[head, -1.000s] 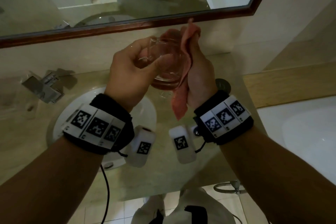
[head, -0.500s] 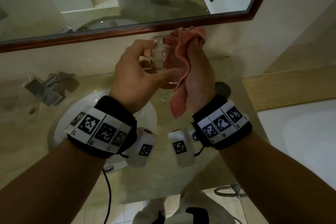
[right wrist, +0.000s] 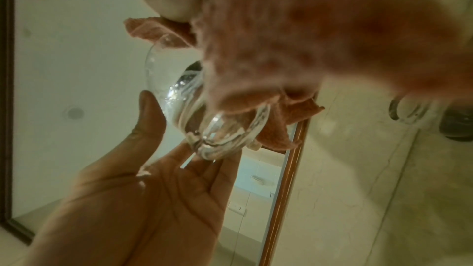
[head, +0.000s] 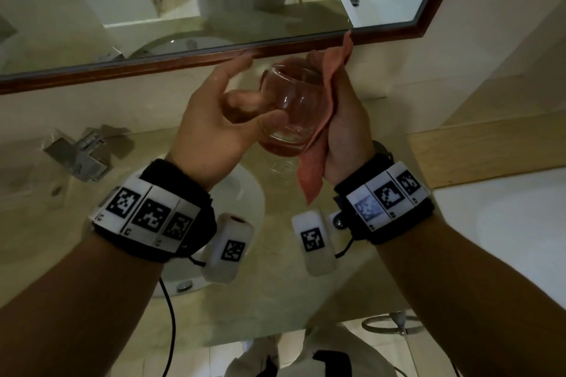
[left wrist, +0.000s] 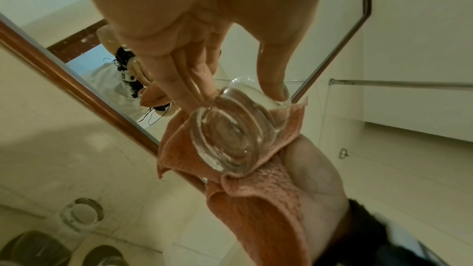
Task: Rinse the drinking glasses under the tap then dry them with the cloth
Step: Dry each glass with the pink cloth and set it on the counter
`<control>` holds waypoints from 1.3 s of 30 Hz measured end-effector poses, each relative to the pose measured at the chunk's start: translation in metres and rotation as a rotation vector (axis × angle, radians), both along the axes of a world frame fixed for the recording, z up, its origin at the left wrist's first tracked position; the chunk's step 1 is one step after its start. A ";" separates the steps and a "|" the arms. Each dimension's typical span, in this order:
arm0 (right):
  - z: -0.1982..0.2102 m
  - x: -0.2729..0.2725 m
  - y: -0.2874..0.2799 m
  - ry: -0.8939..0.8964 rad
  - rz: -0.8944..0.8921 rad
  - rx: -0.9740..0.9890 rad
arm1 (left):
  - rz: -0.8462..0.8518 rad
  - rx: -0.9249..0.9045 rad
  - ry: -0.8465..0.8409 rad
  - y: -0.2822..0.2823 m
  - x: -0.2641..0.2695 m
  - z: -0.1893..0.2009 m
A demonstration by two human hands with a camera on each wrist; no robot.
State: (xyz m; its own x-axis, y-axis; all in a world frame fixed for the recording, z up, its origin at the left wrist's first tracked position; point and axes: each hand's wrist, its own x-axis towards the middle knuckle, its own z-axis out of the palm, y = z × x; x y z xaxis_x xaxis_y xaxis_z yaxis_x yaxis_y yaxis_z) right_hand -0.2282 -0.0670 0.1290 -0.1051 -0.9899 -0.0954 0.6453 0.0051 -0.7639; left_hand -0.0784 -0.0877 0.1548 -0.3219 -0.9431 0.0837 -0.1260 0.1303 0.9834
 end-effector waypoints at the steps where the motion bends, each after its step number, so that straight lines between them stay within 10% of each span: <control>1: -0.001 0.000 -0.001 -0.003 -0.005 0.006 | -0.005 0.018 0.022 0.001 -0.001 0.000; 10: -0.008 0.012 -0.002 0.135 -0.105 0.013 | 0.052 -0.084 -0.205 0.003 -0.007 -0.003; 23: -0.001 0.001 -0.004 -0.058 -0.023 -0.044 | -0.094 0.047 0.020 -0.003 -0.005 -0.007; 32: -0.012 0.007 -0.008 0.100 -0.178 0.070 | -0.053 -0.209 -0.446 -0.002 -0.015 -0.010; 39: -0.007 0.000 -0.011 0.057 -0.105 0.072 | -0.047 -0.105 -0.237 -0.013 -0.007 -0.009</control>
